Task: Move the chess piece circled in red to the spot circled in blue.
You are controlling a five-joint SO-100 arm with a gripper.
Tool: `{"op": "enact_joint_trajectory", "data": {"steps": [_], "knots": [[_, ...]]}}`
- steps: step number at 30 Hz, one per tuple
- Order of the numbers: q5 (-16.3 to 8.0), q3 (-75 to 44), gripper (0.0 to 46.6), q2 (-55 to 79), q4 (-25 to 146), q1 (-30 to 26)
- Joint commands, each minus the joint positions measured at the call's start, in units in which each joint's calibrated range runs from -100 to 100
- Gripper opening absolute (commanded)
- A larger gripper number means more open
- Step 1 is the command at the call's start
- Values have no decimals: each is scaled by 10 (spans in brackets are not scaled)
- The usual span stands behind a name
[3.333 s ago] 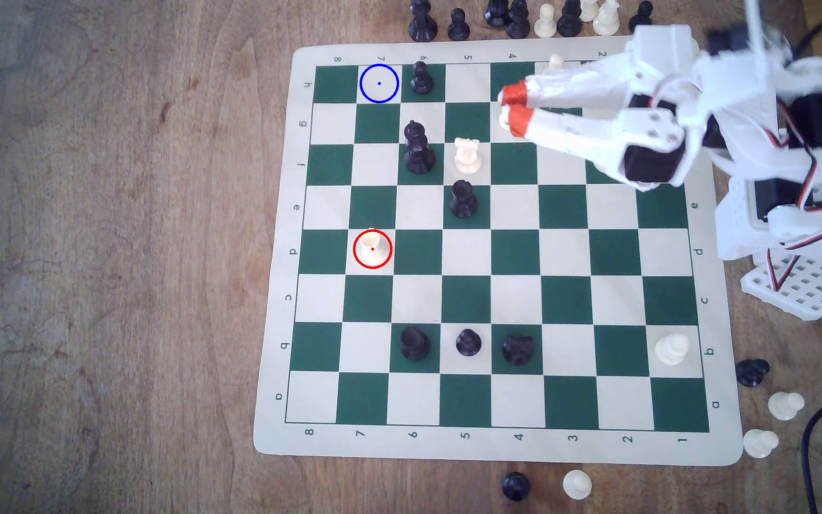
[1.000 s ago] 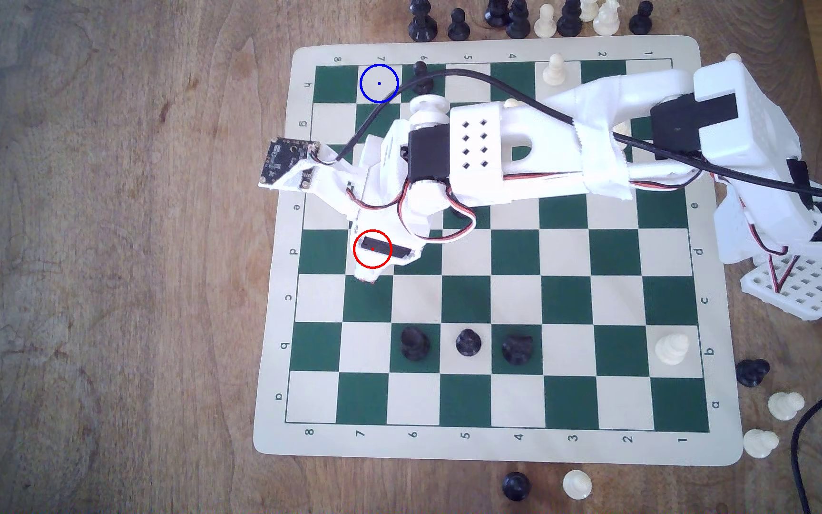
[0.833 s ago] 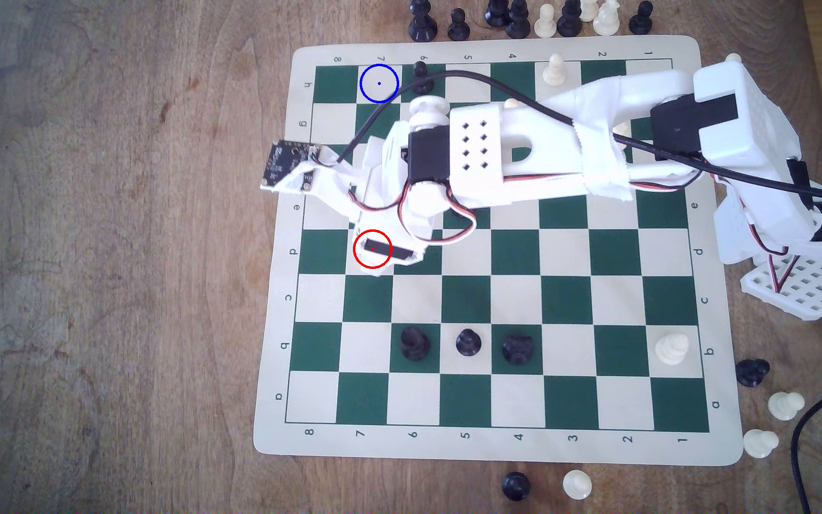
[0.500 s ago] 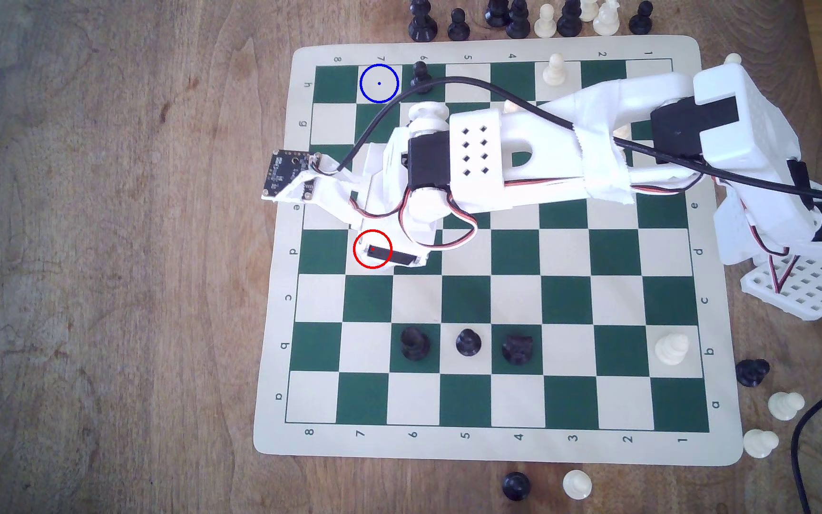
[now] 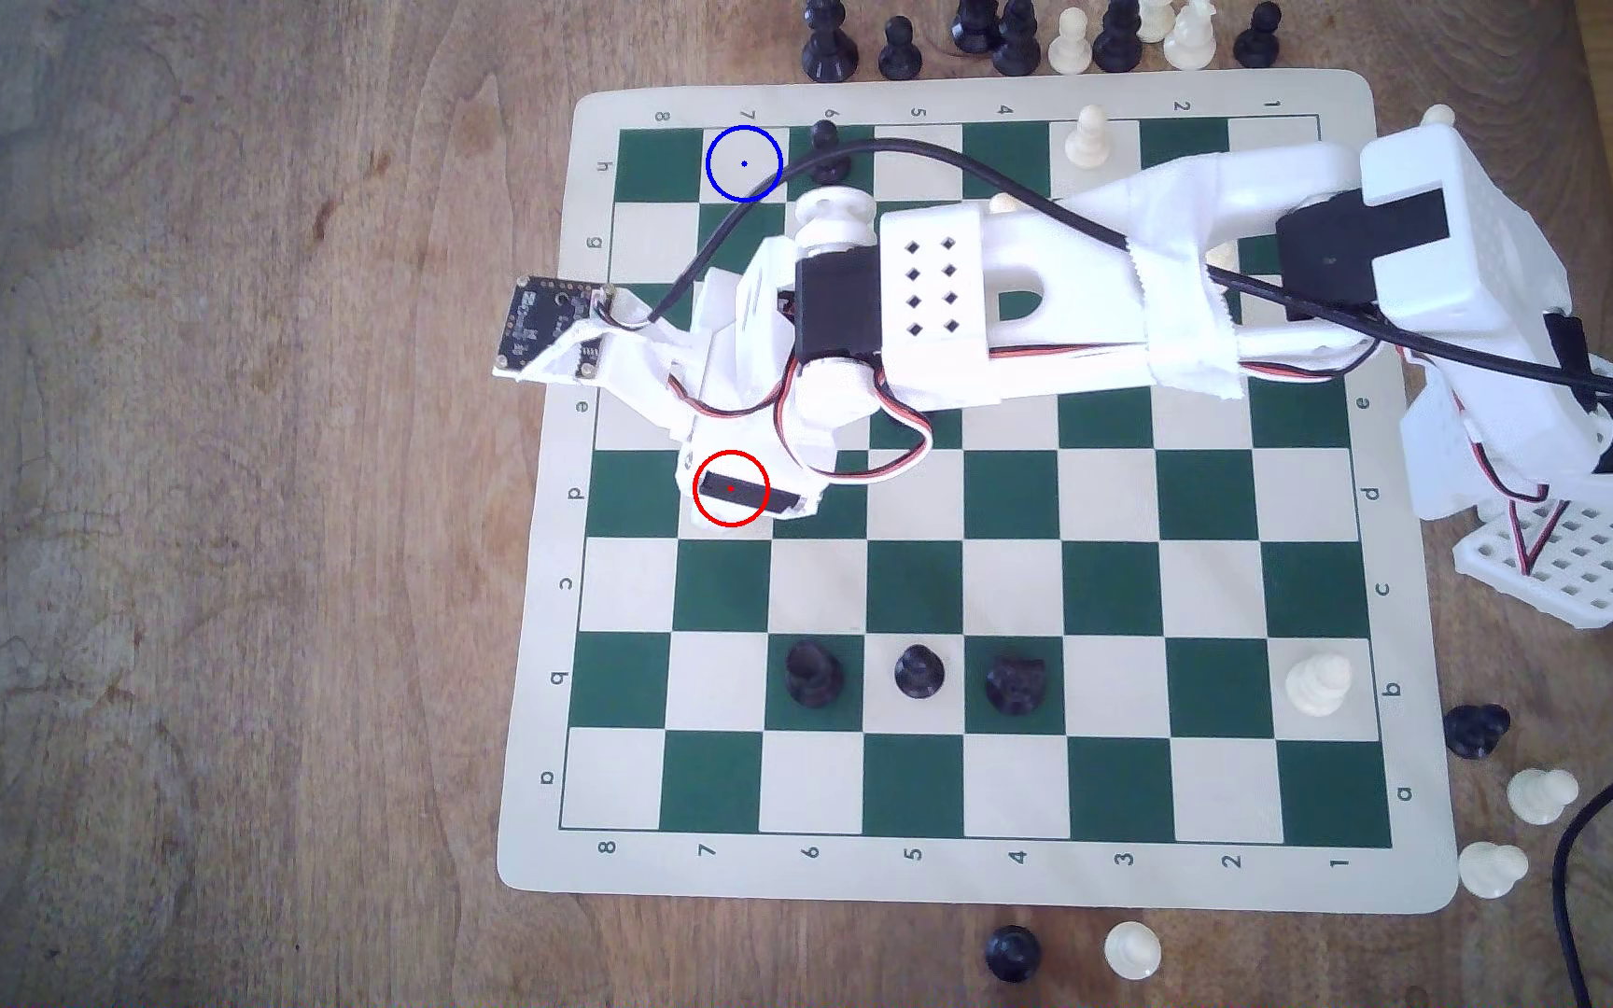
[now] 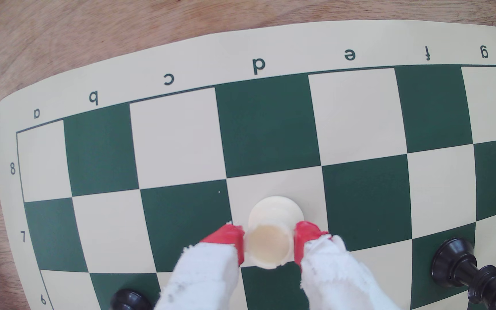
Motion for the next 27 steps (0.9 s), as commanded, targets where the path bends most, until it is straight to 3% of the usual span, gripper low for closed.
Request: {"op": "enact_joint_trajectory", "data": {"steps": [1,13,18,27], "knots": [[0,-56,3,-20,1,-7],[-6,-86,3,-132,83,-4],[0,-81,3,-218,96,47],[21,-62,3,-252,60,157]]}}
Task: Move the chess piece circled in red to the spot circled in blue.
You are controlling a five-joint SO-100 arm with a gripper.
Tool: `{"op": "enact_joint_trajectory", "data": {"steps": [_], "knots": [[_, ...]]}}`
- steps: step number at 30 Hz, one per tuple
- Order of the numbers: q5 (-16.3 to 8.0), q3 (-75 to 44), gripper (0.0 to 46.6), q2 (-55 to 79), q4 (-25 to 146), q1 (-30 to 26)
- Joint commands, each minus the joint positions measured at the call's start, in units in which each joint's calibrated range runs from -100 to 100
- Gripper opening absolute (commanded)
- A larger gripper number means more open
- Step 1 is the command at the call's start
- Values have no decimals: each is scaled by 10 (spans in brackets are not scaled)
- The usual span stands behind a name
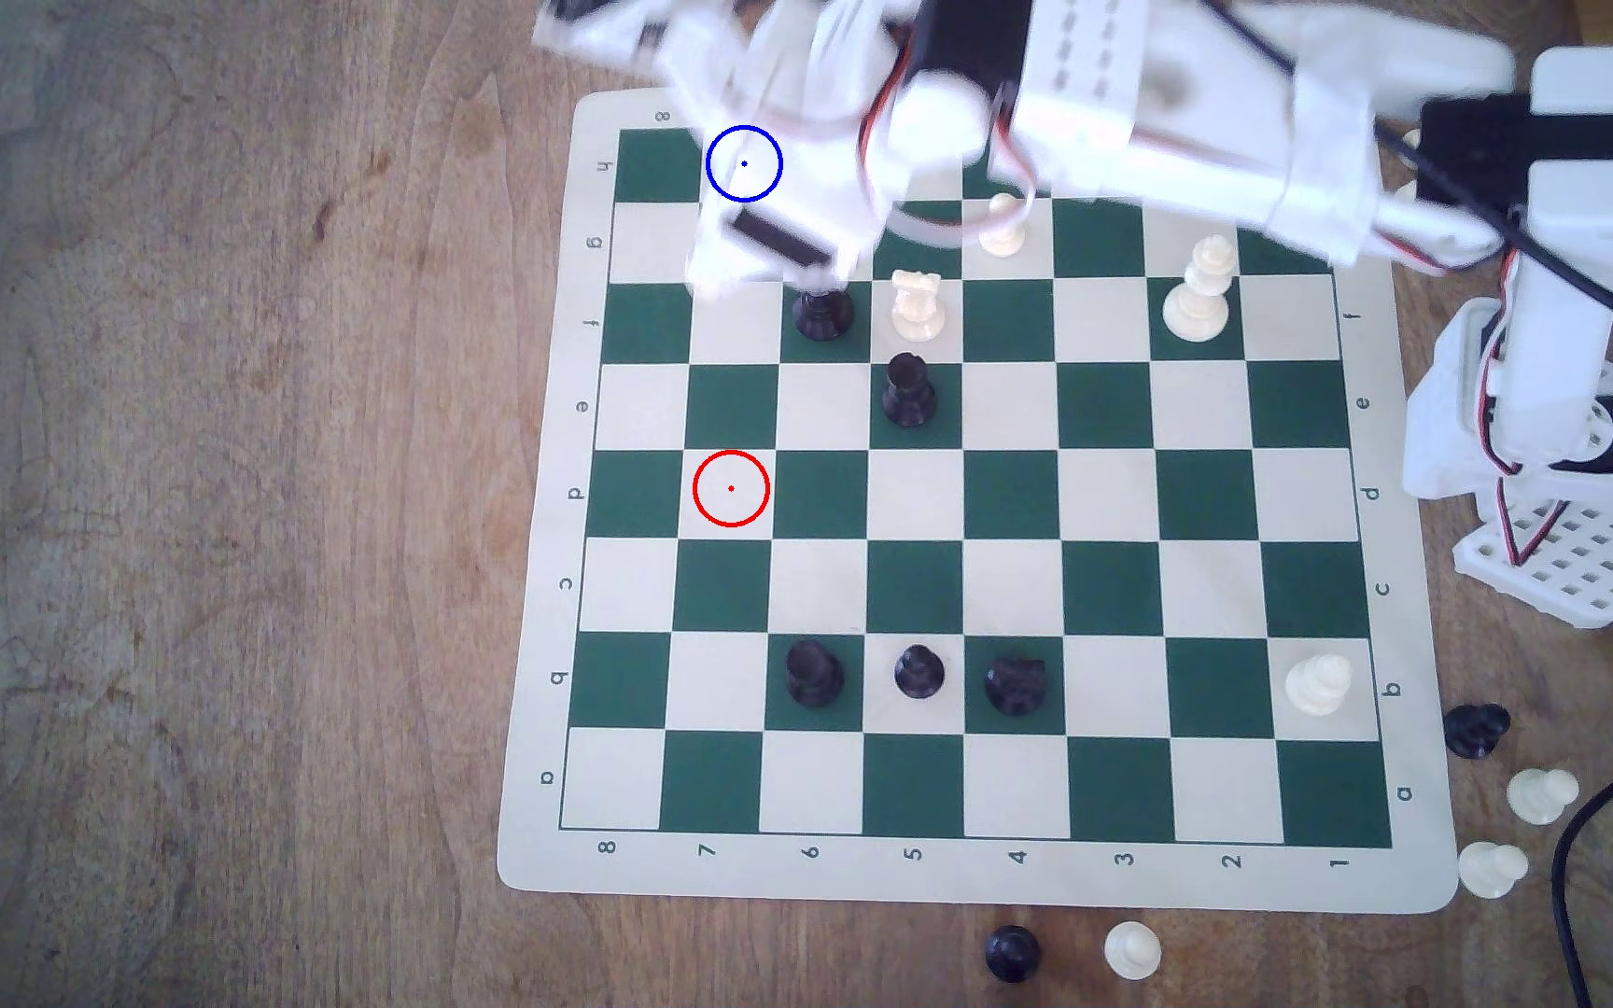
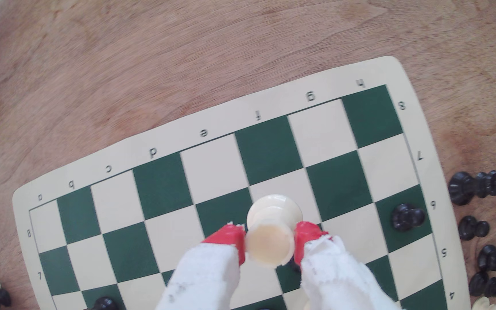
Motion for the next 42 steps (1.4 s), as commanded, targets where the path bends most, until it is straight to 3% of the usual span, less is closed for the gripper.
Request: {"op": "enact_joint_trajectory", "data": {"steps": [1,6,11,26,37,42], "knots": [[10,-22,3,-74,-42,50],[24,54,4,-64,-127,93],[27,56,4,0,-171,114],[23,-2,4,152,-224,111],[21,-13,4,175,-239,111],[22,-8,42,177,-237,110]]}}
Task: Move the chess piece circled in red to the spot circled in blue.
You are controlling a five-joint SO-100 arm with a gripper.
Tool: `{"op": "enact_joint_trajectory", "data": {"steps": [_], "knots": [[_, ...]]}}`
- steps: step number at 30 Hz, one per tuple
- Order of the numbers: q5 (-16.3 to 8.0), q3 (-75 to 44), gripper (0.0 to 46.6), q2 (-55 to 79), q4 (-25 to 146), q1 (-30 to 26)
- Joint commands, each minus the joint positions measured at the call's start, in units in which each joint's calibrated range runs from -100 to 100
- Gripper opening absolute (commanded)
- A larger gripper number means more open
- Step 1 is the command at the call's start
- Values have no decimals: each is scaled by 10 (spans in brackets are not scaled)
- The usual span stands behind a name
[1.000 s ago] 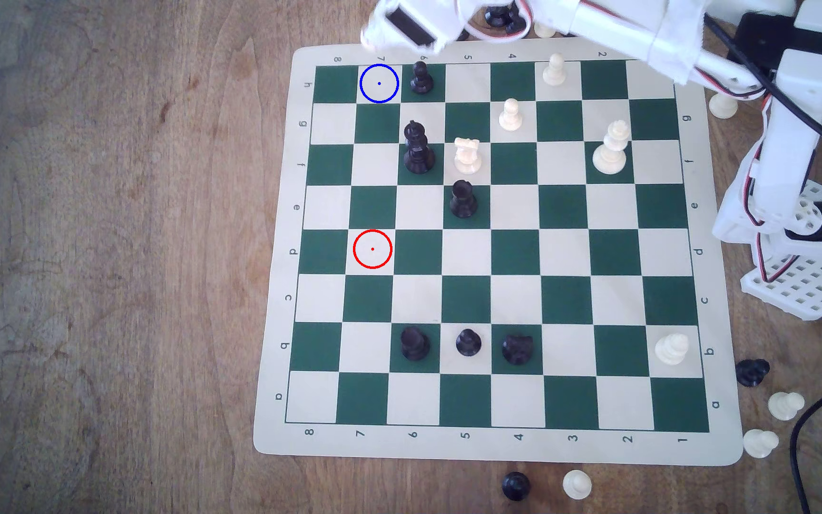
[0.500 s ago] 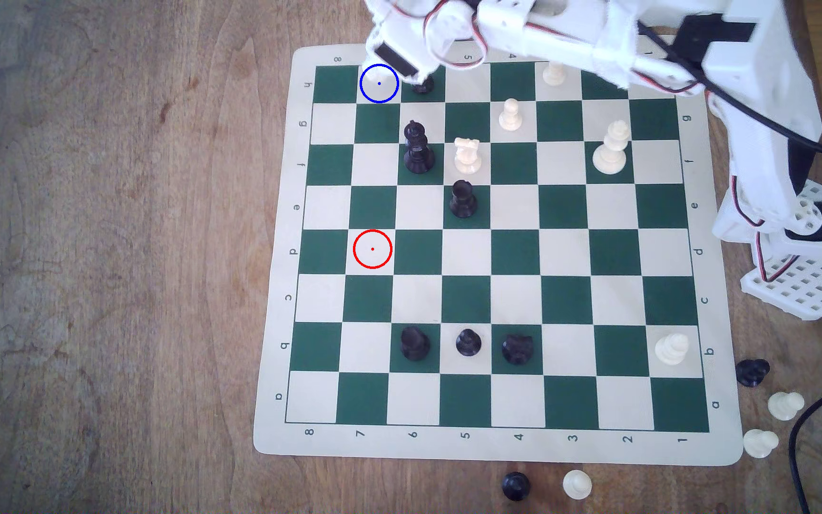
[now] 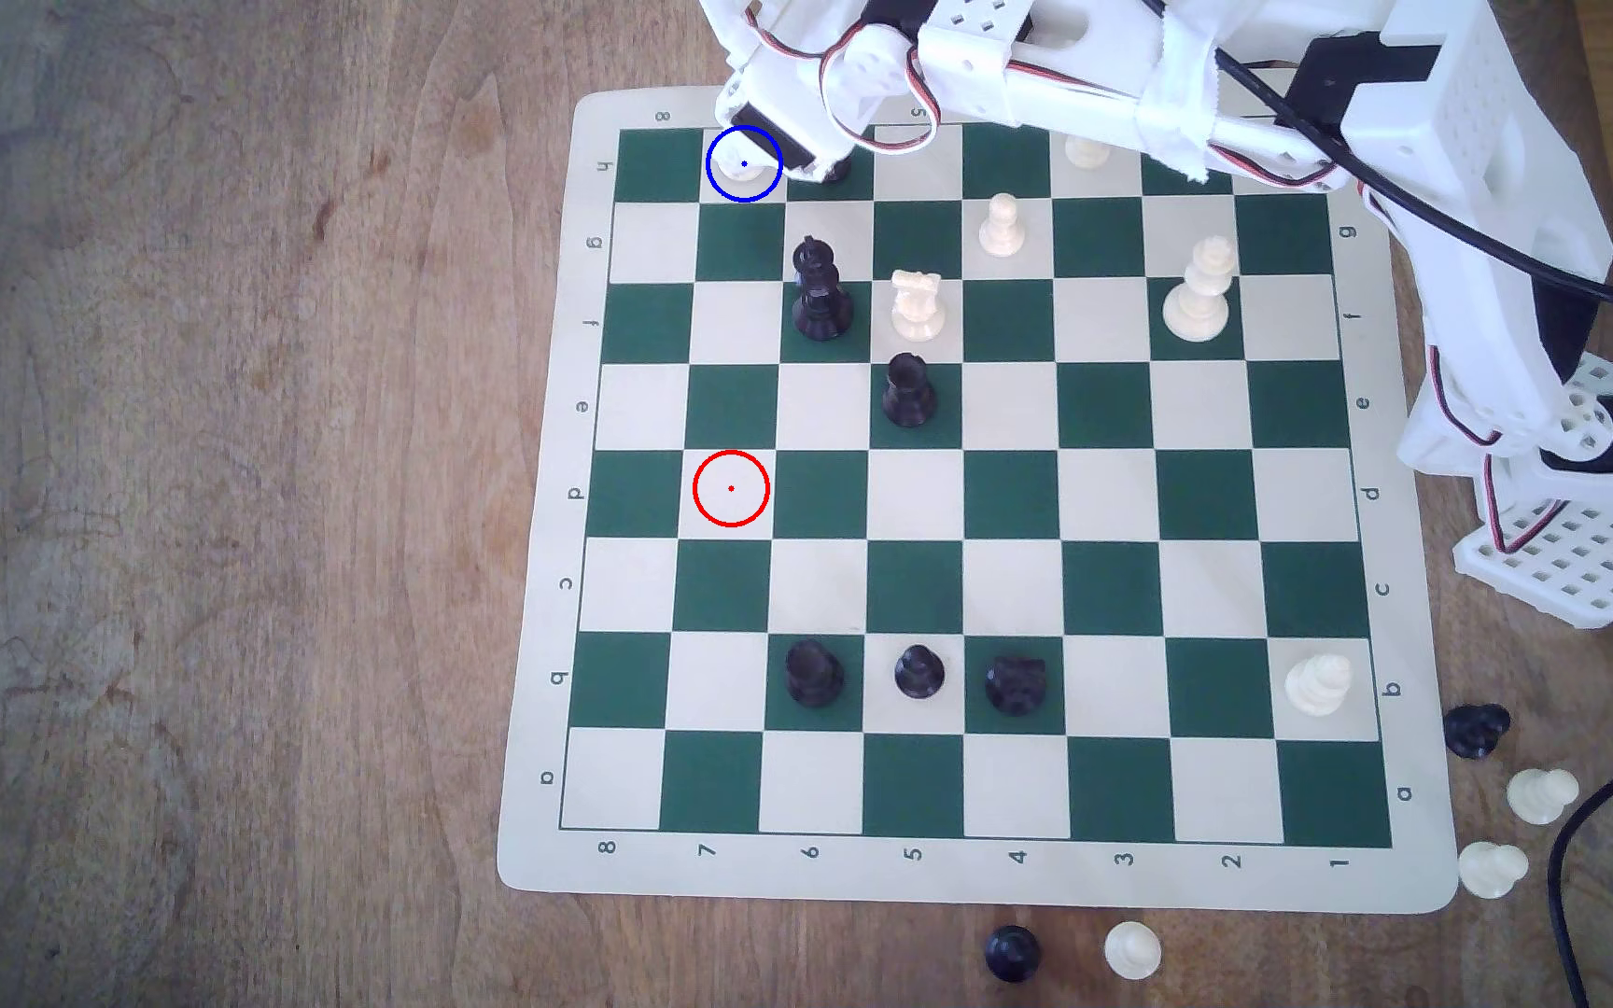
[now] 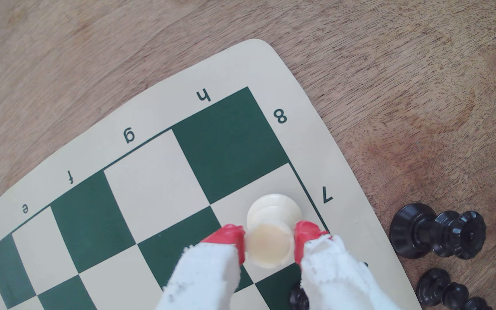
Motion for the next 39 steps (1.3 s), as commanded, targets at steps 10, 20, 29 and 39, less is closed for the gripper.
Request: {"op": "enact_joint_trajectory", "data": {"steps": [10,20,29,39], "knots": [[3,-53,107,-19,-1,-2],[1,-19,211,-54,-23,-2],[4,136,222,-251,-20,-19],[16,393,217,-554,57,-78]]}}
